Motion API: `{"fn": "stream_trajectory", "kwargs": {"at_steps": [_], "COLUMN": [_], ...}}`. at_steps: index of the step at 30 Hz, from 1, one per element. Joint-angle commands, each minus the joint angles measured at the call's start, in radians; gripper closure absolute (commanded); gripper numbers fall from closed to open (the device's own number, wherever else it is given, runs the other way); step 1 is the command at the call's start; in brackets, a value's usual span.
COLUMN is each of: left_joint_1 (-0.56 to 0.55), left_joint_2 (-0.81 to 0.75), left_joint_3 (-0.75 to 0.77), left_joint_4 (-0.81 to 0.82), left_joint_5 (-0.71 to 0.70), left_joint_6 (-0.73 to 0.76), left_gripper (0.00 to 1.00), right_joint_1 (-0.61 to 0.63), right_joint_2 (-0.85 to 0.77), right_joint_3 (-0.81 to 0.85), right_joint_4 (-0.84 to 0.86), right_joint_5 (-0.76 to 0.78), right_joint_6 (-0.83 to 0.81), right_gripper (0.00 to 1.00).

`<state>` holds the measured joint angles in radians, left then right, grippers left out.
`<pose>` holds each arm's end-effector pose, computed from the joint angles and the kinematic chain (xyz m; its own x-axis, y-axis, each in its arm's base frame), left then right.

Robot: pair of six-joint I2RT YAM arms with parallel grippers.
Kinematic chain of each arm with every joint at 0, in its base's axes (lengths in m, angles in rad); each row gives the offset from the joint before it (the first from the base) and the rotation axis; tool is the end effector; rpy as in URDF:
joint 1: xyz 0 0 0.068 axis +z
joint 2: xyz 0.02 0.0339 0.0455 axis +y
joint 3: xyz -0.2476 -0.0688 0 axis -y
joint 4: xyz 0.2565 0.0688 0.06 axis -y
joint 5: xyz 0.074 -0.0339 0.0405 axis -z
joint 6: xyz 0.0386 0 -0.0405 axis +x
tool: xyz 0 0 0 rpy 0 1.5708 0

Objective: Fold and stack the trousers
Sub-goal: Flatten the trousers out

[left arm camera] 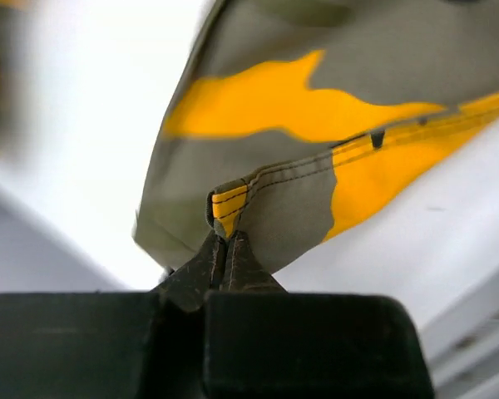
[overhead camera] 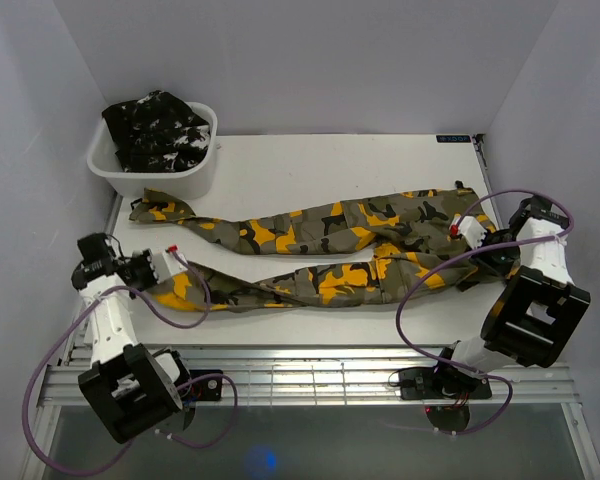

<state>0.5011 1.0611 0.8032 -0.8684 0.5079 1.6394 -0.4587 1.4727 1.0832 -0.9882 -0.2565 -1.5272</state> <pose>0.1922 0.0839 0.2250 -0.1815 0.8945 -0.4086 0.8062 0.3733 0.4591 0.2529 -0.1140 0.2087 -0.4226 -0.8691 -0.2571 -0.8624 0.4729 -0.1809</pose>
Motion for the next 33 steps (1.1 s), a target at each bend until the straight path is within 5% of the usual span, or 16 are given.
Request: {"fn": "stream_trajectory", "kwargs": {"at_steps": [1,4,5,9,11,17,33], "left_joint_1": [0.037,0.082,0.096,0.132,0.146,0.149,0.077], "left_joint_2": [0.030,0.118,0.140,0.201,0.221,0.299,0.681], "left_joint_3": [-0.186,-0.226,-0.211,-0.049,0.091,0.304,0.341], "left_joint_4": [0.003,0.062,0.045,-0.077,-0.191,-0.284,-0.120], "left_joint_5": [-0.082,-0.147,-0.143,-0.050,0.019,0.116,0.035], "left_joint_6": [0.197,0.152,0.143,0.087,0.079,0.091,0.059], "left_gripper": [1.00,0.89,0.76,0.50,0.45,0.44,0.41], "right_joint_1": [-0.006,-0.006,-0.006,-0.006,-0.006,-0.006,-0.006], "right_joint_2": [-0.038,-0.045,-0.046,-0.045,-0.038,-0.031,0.015], "right_joint_3": [-0.016,-0.023,-0.026,-0.031,-0.037,-0.039,0.007], "right_joint_4": [-0.039,-0.043,-0.043,-0.050,-0.047,-0.043,-0.067], "right_joint_5": [-0.007,0.008,0.010,0.007,0.006,0.016,0.077], "right_joint_6": [-0.030,-0.039,-0.042,-0.053,-0.051,-0.050,-0.034], "right_gripper": [0.92,0.92,0.92,0.92,0.92,0.92,0.92]}}
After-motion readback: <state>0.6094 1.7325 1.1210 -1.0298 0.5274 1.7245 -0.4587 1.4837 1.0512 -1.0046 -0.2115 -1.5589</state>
